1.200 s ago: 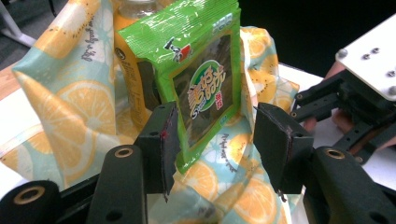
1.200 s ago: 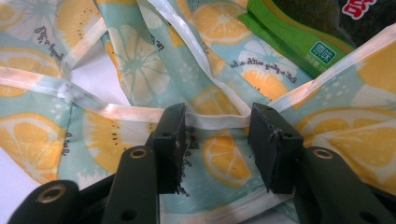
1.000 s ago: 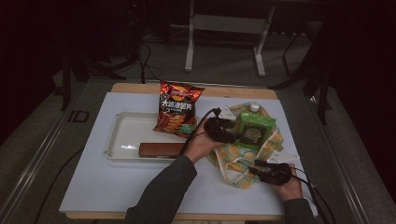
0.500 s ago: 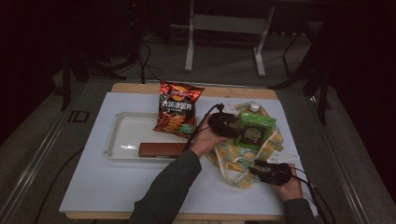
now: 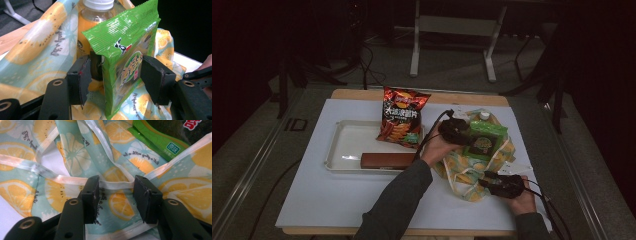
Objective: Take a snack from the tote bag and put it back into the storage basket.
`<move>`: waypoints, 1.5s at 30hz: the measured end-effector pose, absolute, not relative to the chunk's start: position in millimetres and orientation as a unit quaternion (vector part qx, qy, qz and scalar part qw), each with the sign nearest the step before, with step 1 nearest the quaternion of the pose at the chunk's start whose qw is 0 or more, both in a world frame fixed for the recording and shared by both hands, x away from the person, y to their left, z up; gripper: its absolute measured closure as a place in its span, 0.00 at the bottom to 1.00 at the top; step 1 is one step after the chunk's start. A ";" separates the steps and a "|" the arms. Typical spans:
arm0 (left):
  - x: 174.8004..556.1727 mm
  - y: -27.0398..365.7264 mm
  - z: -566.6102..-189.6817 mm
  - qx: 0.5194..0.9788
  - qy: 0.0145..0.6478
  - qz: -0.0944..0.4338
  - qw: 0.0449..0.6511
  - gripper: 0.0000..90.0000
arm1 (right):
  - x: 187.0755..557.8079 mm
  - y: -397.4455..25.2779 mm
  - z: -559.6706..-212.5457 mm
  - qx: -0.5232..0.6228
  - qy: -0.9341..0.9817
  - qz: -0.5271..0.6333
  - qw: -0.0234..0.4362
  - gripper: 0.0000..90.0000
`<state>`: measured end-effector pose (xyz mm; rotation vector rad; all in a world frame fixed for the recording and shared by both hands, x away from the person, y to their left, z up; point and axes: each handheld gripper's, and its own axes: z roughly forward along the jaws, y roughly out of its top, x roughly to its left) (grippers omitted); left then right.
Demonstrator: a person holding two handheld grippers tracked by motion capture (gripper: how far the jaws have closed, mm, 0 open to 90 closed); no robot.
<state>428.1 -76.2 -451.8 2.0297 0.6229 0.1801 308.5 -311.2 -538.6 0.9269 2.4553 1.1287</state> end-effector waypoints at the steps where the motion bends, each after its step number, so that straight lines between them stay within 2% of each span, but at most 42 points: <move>1: 428.8 -77.1 -451.8 0.832 0.258 0.073 0.486 0.46 | 308.4 -311.1 -538.6 0.321 0.851 0.391 0.142 0.62; 9: 430.7 -88.1 -454.7 0.835 0.259 0.073 0.481 0.50 | 308.3 -311.1 -538.6 0.321 0.851 0.391 0.143 0.62; 28: 413.3 -90.1 -459.4 0.845 0.237 0.109 0.467 0.72 | 308.1 -310.9 -538.6 0.321 0.851 0.390 0.144 0.62; 33: 411.2 -85.0 -460.5 0.844 0.232 0.103 0.473 0.79 | 308.2 -311.0 -538.6 0.321 0.851 0.390 0.143 0.62; 45: 407.9 -74.7 -459.1 0.836 0.233 0.097 0.487 0.82 | 308.1 -310.9 -538.6 0.321 0.851 0.390 0.144 0.62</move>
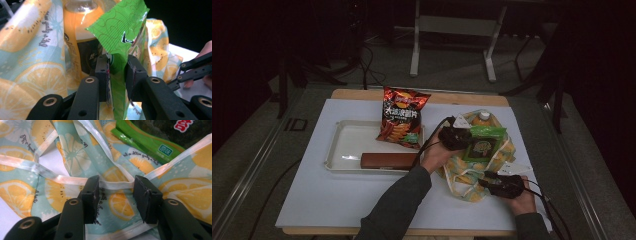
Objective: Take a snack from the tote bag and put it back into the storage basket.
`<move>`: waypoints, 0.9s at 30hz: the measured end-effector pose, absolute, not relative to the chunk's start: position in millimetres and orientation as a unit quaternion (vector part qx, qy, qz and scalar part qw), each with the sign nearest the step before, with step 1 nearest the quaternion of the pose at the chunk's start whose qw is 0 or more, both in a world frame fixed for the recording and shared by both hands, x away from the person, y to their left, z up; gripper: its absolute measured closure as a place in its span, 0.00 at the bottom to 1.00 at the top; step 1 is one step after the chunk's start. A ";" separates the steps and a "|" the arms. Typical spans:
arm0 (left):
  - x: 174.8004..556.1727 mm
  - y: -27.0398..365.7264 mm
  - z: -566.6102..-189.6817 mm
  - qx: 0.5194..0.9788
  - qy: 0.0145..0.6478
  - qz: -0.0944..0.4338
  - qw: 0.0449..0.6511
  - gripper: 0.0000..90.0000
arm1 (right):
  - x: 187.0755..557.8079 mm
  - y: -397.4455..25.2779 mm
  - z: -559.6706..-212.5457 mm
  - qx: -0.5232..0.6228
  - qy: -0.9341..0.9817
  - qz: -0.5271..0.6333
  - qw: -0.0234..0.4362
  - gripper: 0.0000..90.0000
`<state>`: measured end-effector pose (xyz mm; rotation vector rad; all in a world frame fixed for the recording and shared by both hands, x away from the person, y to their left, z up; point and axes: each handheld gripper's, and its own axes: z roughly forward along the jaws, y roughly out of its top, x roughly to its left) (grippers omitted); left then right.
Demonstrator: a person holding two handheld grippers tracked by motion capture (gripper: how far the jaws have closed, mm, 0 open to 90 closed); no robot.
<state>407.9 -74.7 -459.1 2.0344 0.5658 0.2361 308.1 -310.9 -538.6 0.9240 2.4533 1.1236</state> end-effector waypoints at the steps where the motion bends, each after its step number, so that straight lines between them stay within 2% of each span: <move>1: 407.8 -74.1 -458.6 0.836 0.233 0.097 0.488 0.82 | 308.1 -310.8 -538.6 0.321 0.851 0.390 0.144 0.62; 27: 400.9 -59.4 -440.2 0.810 0.243 0.096 0.525 0.83 | 308.1 -310.9 -538.6 0.320 0.851 0.390 0.145 0.62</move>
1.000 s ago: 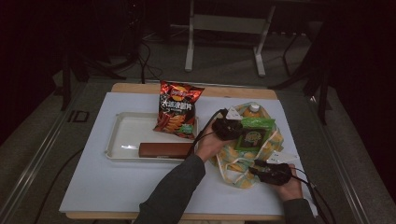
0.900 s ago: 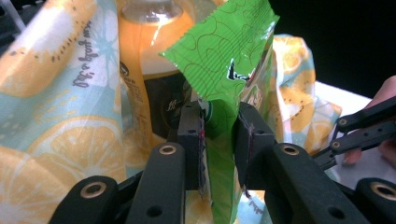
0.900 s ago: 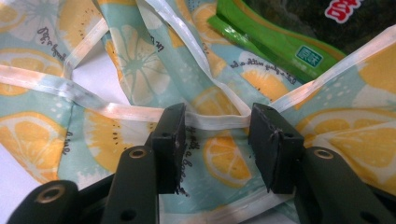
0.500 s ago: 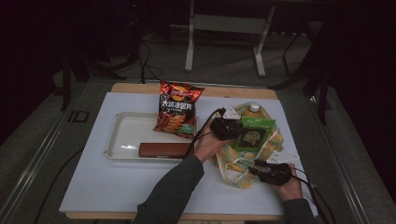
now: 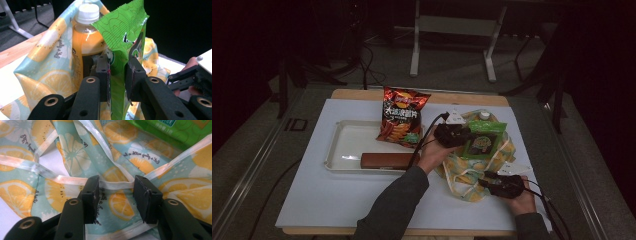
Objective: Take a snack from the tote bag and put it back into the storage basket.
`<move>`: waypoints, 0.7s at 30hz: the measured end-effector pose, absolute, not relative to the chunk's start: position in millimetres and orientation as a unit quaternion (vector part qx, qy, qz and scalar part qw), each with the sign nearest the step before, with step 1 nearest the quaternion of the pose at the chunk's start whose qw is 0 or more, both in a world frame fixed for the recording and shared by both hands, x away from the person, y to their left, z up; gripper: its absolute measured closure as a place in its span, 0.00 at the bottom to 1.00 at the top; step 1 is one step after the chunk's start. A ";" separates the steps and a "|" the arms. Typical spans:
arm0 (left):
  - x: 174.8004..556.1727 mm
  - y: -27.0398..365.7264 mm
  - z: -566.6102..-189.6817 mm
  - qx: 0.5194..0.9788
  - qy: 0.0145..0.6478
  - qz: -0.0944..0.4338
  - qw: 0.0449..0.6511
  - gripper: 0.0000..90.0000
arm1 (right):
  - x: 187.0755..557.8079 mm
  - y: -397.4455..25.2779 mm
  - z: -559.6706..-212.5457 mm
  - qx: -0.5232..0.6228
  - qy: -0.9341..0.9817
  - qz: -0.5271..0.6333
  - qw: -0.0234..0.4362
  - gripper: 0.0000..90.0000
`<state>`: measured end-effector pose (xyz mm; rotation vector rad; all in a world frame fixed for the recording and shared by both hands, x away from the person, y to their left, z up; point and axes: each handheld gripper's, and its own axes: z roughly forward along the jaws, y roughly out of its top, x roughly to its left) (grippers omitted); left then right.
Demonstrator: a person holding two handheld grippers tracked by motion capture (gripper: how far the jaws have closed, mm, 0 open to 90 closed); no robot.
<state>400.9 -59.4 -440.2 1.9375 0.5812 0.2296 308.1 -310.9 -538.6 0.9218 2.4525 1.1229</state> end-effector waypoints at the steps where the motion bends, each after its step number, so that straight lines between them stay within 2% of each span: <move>1: 400.3 -59.0 -439.2 0.809 0.243 0.096 0.527 0.83 | 308.0 -310.8 -538.6 0.321 0.851 0.390 0.144 0.62; 21: 388.7 -53.8 -420.5 0.794 0.241 0.090 0.551 0.83 | 308.2 -310.9 -538.6 0.319 0.851 0.390 0.146 0.62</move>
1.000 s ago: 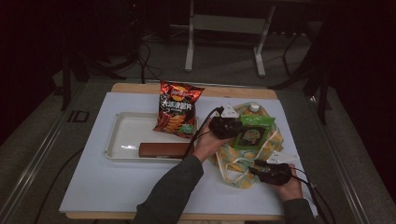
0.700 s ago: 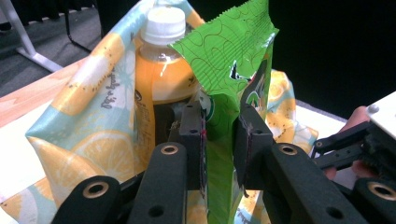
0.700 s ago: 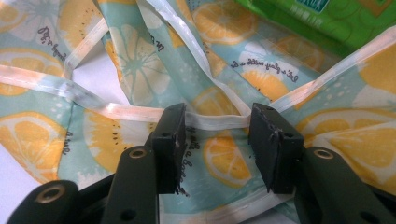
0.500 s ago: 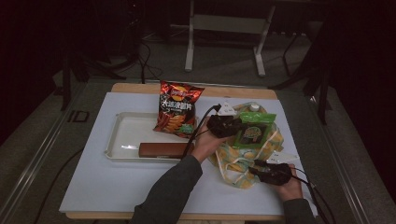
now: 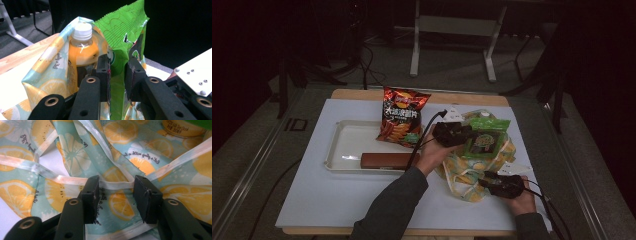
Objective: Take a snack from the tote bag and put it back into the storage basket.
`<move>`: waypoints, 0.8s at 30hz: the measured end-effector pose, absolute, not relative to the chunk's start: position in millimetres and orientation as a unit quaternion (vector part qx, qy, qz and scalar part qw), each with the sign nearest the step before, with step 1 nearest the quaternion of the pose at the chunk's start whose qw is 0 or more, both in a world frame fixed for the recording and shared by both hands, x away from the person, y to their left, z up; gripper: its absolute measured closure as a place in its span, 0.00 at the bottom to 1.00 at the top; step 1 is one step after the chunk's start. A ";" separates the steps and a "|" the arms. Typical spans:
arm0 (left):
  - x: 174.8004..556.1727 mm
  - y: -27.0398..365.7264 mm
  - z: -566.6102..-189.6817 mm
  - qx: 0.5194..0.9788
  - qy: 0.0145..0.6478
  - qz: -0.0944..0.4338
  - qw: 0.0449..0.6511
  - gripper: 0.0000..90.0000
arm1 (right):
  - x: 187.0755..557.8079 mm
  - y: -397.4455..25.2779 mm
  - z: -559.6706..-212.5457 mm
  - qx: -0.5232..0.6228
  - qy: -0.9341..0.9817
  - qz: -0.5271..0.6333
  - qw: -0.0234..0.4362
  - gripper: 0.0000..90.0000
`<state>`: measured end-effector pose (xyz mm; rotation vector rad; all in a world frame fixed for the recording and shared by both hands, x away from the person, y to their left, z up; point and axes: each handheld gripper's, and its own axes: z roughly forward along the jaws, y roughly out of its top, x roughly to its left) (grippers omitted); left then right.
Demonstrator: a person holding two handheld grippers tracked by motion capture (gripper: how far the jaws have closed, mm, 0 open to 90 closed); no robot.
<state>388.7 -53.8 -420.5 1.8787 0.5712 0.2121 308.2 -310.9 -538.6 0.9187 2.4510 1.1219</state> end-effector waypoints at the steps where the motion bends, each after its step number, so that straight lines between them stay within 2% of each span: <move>1: 388.0 -53.6 -418.9 0.794 0.241 0.088 0.552 0.83 | 308.2 -310.9 -538.6 0.319 0.851 0.389 0.146 0.62; 24: 363.9 -41.1 -394.8 0.792 0.216 0.081 0.565 0.84 | 307.9 -310.5 -538.6 0.320 0.851 0.390 0.146 0.62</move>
